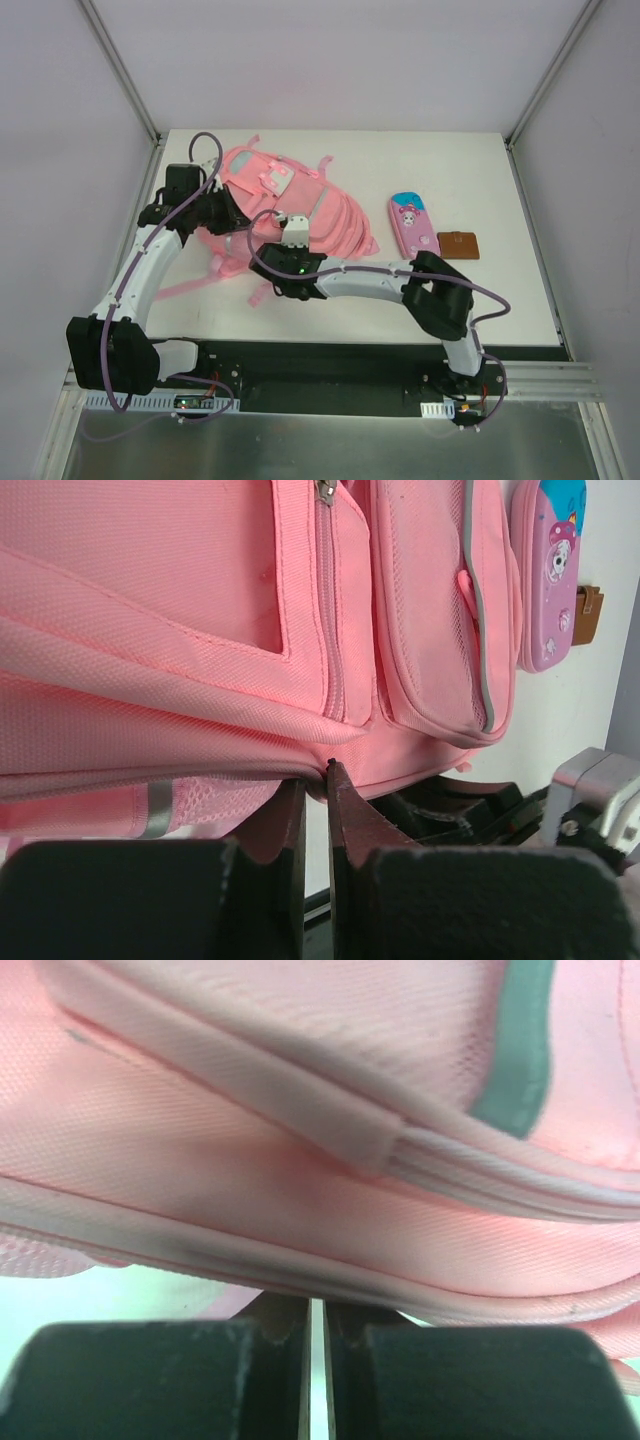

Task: Pack the student bag
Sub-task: Zip the student bag at the center of the board.

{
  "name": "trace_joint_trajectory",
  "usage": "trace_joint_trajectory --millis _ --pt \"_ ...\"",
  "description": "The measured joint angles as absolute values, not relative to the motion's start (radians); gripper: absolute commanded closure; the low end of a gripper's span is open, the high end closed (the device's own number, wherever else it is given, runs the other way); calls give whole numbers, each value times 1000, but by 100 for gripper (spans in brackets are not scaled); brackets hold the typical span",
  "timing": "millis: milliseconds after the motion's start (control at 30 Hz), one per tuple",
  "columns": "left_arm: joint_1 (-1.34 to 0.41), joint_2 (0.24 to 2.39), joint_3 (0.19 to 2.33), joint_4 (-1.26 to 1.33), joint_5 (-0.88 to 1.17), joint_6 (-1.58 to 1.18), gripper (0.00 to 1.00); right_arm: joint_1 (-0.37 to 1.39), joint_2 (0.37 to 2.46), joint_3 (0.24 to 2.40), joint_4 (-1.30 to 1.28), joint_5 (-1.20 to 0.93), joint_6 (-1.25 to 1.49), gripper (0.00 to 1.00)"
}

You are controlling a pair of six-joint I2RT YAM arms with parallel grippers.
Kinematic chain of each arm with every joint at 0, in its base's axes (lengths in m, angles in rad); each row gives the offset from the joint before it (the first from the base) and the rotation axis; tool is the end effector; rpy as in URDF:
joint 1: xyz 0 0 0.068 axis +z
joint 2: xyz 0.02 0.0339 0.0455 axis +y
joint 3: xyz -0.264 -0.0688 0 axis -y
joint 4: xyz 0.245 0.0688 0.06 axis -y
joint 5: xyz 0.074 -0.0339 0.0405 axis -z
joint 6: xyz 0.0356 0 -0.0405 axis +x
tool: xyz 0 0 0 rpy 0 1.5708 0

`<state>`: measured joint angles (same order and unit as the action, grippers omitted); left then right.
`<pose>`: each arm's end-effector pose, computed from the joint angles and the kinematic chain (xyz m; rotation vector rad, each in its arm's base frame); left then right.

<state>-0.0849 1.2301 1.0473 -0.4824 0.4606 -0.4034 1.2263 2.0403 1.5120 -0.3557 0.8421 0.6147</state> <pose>0.2646 -0.0384 0.3114 -0.1035 2.2652 -0.7775 0.1747 0.4082 0.2017 -0.3094 2.0891 0.0281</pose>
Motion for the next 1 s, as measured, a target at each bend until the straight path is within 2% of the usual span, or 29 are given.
trace_joint_trajectory --millis 300,533,1000 --pt "-91 1230 1031 -484 461 -403 100 1156 1796 1199 -105 610 616 100" --pt "-90 1230 988 -475 436 -402 100 1086 1631 1015 -39 465 625 100" --pt "-33 1229 990 -506 435 -351 100 1019 1344 749 -68 436 615 100"
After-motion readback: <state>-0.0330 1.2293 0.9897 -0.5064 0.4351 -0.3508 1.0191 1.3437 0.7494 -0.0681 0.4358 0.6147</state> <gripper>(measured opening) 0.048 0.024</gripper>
